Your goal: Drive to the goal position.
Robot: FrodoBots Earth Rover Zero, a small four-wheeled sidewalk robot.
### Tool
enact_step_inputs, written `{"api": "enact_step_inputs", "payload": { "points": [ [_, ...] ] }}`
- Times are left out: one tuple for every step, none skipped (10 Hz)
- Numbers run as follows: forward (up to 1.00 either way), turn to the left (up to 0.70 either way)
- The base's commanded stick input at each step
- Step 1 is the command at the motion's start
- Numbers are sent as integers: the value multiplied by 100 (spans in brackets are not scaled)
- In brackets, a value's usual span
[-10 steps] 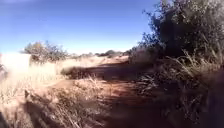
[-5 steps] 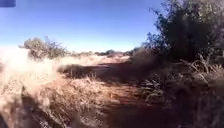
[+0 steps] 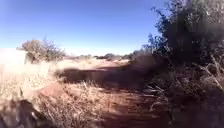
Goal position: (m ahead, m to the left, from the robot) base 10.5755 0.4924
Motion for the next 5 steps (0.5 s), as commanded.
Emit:
{"api": "enact_step_inputs", "payload": {
  "points": [
    [50, 0],
    [50, 0],
    [50, 0],
    [50, 0],
    [50, 0]
  ]
}}
